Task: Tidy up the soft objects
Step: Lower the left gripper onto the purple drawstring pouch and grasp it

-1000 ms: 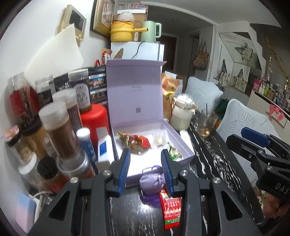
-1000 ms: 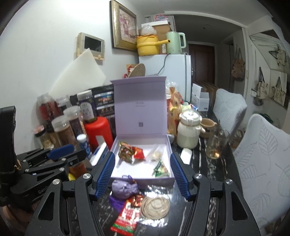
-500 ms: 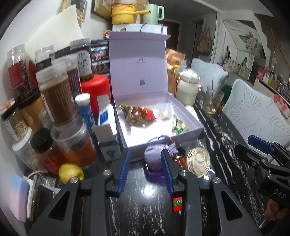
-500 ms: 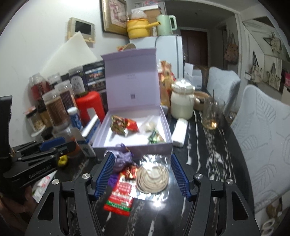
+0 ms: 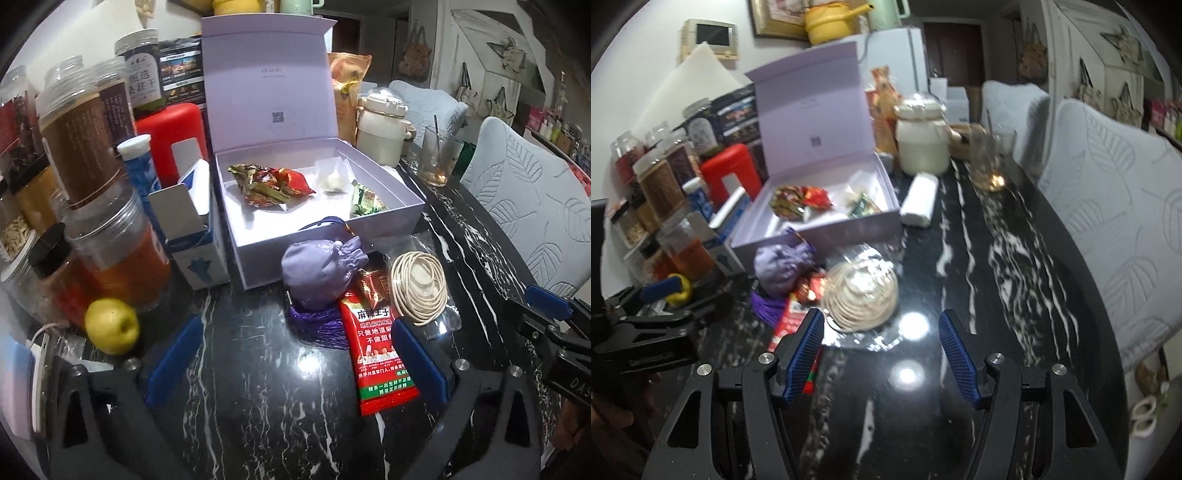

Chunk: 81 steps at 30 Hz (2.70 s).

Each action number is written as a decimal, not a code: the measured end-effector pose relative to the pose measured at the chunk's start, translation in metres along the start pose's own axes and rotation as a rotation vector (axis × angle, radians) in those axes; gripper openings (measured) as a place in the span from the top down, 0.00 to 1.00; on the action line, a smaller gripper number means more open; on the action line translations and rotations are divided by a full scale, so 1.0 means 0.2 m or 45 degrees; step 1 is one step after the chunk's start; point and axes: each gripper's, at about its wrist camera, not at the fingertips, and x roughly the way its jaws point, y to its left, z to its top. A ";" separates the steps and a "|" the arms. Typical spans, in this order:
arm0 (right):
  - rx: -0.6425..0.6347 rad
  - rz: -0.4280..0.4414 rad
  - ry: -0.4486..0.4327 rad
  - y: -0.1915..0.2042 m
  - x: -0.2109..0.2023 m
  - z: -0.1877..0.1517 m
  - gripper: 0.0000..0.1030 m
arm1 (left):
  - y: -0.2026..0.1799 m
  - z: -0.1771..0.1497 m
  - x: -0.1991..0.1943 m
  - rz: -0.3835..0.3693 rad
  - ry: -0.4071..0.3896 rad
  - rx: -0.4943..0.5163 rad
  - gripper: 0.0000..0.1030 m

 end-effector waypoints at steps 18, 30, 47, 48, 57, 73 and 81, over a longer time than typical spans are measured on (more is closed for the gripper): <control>0.025 0.013 0.101 -0.10 0.20 0.01 0.37 | -0.01 0.09 0.21 0.003 0.065 -0.068 0.00; 0.012 0.039 0.162 -0.15 0.37 0.08 0.37 | -0.02 0.20 0.37 -0.044 0.111 -0.173 0.00; 0.033 0.083 0.211 -0.19 0.48 0.10 0.37 | -0.02 0.19 0.59 -0.057 0.246 -0.257 0.03; 0.033 0.088 0.214 -0.19 0.48 0.10 0.37 | -0.01 0.19 0.58 -0.063 0.235 -0.267 0.04; 0.014 0.083 0.216 -0.16 0.47 0.10 0.37 | -0.01 0.16 0.52 -0.116 0.198 -0.239 0.40; -0.115 0.137 0.198 0.01 0.52 0.13 0.04 | 0.09 0.10 0.16 -0.151 0.063 -0.249 0.41; -0.214 0.044 0.237 0.09 0.64 0.10 0.02 | 0.16 0.05 0.07 -0.070 0.018 -0.252 0.41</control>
